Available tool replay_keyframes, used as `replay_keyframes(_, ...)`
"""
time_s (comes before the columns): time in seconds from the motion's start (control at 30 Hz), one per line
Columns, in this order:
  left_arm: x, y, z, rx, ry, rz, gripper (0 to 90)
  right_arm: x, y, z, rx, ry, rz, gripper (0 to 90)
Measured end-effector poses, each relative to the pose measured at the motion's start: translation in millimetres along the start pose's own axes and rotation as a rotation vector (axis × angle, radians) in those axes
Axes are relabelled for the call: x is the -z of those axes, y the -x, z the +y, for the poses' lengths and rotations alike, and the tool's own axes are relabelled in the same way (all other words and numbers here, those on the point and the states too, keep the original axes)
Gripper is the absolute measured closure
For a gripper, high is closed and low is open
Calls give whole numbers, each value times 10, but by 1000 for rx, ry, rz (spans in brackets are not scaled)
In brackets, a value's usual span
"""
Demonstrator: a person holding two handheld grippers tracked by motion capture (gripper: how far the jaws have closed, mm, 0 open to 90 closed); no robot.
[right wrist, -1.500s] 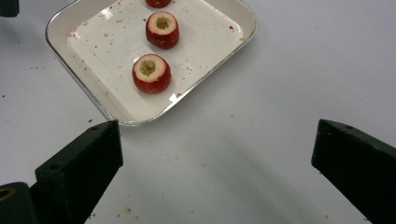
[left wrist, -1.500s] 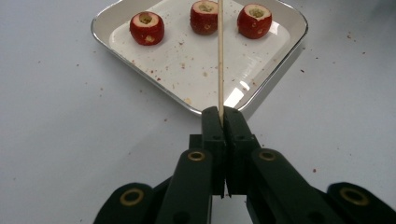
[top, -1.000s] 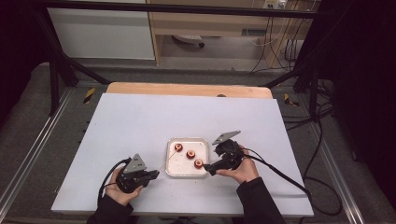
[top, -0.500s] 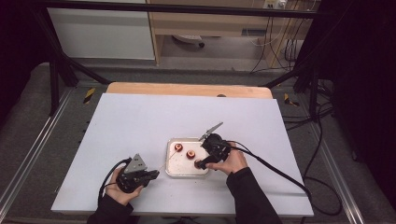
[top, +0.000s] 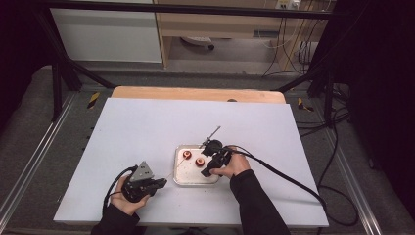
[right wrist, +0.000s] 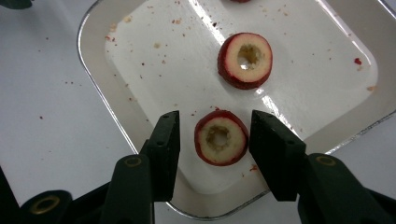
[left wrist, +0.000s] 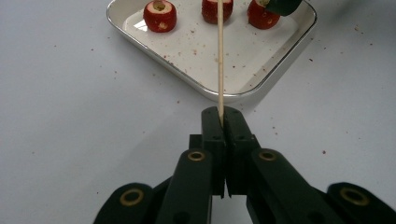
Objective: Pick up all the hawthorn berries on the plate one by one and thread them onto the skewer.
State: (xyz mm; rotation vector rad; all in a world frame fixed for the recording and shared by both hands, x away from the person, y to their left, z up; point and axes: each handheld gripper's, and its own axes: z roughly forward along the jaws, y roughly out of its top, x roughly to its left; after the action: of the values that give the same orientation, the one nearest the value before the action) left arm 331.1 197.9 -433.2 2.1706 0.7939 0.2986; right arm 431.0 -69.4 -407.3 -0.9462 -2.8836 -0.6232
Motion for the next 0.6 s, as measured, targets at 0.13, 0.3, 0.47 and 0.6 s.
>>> replay_keyframes(0.13,-9,4,1,0,-3,-1,886,-26,12,0,12,-24,-5,570)
replay_keyframes(0.3,-4,6,1,0,-1,-1,886,-59,35,5,18,-40,-3,586)
replay_keyframes(0.47,-9,10,2,-2,-3,-3,886,-73,44,7,22,-46,-1,606)
replay_keyframes(0.6,-11,13,4,-7,-5,-4,886,-67,40,6,14,-47,-2,611)
